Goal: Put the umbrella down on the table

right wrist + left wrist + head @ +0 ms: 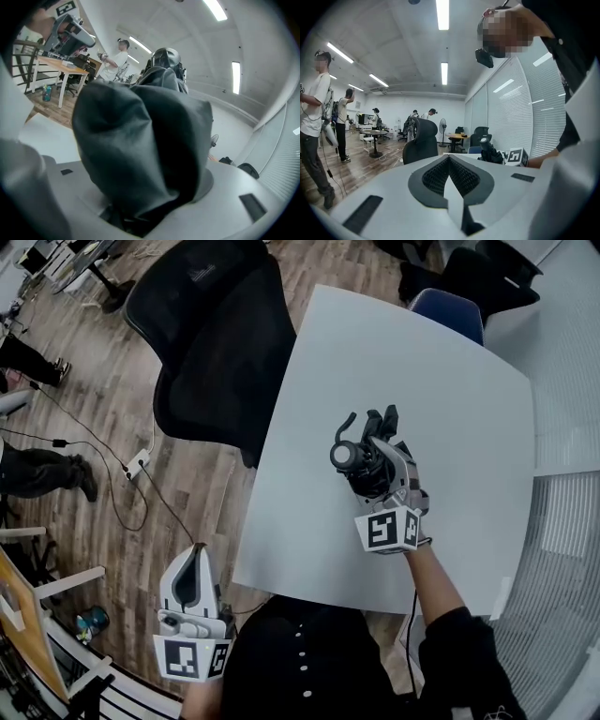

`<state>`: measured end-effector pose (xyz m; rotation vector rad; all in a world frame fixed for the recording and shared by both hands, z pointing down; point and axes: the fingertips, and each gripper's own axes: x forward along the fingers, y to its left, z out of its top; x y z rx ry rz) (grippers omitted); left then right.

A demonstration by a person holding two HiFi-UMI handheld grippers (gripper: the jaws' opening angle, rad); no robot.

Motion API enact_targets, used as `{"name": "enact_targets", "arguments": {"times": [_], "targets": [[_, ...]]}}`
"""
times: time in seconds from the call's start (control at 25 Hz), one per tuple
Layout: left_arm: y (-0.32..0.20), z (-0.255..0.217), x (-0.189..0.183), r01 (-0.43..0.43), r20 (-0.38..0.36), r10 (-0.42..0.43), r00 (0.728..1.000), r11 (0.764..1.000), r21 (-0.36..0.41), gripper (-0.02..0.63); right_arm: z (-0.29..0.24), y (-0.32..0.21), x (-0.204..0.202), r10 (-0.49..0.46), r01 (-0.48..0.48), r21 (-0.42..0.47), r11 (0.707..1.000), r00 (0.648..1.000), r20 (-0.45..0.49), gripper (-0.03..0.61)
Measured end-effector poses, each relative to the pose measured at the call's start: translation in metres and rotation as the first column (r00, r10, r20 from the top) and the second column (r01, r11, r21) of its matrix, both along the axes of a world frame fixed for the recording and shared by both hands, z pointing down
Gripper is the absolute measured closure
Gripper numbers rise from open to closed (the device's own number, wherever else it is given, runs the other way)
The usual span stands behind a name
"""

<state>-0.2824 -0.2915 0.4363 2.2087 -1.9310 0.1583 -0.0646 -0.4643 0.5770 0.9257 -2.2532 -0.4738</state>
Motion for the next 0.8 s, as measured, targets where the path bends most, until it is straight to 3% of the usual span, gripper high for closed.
{"name": "enact_targets", "arguments": {"times": [0.16,0.4,0.64,0.8], "targets": [[-0.001,0.012,0.002,0.007,-0.002,-0.007,1.0,0.999,-0.034,0.603,0.03,-0.008,-0.007,-0.07,0.073,0.017,0.997,0.989,-0.132,0.29],[-0.004,0.025,0.006,0.01,-0.008,-0.011,1.0,0.997,-0.071,0.603,0.069,-0.018,-0.015,-0.163,0.168,-0.006,0.986,0.943,-0.291,0.29],[-0.005,0.041,0.007,0.016,-0.011,-0.018,1.0,0.994,-0.108,0.603,0.116,-0.023,-0.017,-0.275,0.236,-0.142,0.961,0.855,-0.44,0.29],[-0.006,0.047,0.007,0.021,-0.015,-0.023,1.0,0.992,-0.123,0.603,0.141,-0.024,-0.021,-0.351,0.262,-0.243,0.934,0.799,-0.489,0.29]]}}
